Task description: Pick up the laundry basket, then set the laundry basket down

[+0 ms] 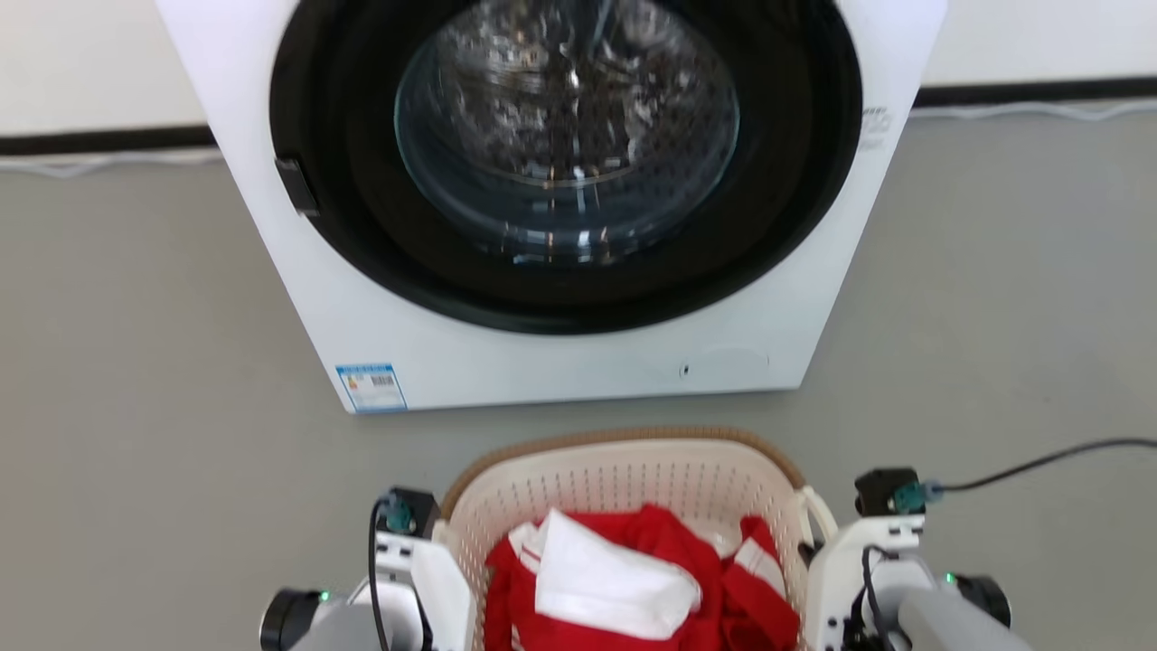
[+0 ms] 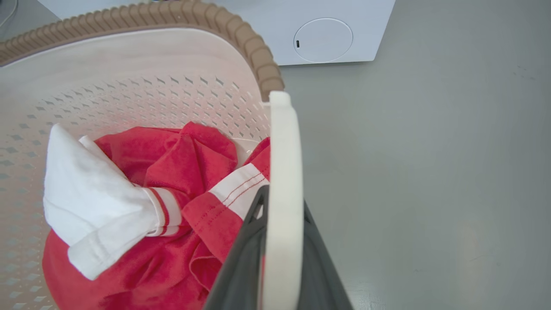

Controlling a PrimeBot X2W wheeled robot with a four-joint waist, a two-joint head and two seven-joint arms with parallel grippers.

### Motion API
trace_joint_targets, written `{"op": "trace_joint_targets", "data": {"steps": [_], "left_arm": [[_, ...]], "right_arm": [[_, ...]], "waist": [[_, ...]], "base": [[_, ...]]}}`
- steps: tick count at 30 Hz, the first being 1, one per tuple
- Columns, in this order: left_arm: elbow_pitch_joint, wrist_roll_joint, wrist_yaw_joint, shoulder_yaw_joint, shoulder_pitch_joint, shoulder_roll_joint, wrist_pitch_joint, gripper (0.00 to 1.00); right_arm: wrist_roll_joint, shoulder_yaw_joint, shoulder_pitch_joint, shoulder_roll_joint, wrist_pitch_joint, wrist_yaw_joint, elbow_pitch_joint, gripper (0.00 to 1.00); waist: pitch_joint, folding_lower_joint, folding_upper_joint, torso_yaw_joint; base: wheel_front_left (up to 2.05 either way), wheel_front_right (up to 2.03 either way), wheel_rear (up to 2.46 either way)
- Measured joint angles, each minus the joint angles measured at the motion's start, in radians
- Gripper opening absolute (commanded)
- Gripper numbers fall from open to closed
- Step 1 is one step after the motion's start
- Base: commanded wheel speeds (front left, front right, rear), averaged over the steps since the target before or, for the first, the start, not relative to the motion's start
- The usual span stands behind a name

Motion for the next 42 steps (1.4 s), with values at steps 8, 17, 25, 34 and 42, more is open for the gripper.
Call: {"op": "trace_joint_targets", "data": {"steps": [8, 17, 25, 34, 42], "left_arm": [[0.000, -0.009, -0.009, -0.036, 0.046, 0.001, 0.018, 0.00], [0.001, -0.036, -0.012, -0.055, 0.062, 0.004, 0.035, 0.00], [0.002, -0.051, -0.012, -0.066, 0.069, 0.005, 0.035, 0.00], [0.005, -0.059, -0.012, -0.070, 0.069, 0.005, 0.041, 0.00], [0.006, -0.062, -0.012, -0.075, 0.069, 0.007, 0.041, 0.00]], "right_arm": [[0.082, 0.039, 0.061, 0.002, 0.010, 0.000, 0.001, 0.00], [0.141, 0.092, 0.076, 0.001, 0.023, 0.000, 0.001, 0.00], [0.174, 0.132, 0.075, 0.000, 0.024, 0.000, 0.003, 0.00], [0.206, 0.165, 0.073, 0.000, 0.024, 0.000, 0.007, 0.00], [0.225, 0.193, 0.072, 0.000, 0.023, 0.000, 0.008, 0.00]], "waist": [[-0.078, -0.0001, 0.0000, 0.009], [-0.096, 0.0000, 0.0000, 0.008], [-0.100, 0.0000, 0.0000, 0.004], [-0.098, -0.0001, 0.0000, 0.006], [-0.103, -0.0001, 0.0000, 0.005]], "base": [[0.00, 0.00, 0.00], [0.00, 0.00, 0.00], [0.00, 0.00, 0.00], [0.00, 0.00, 0.00], [0.00, 0.00, 0.00]]}}
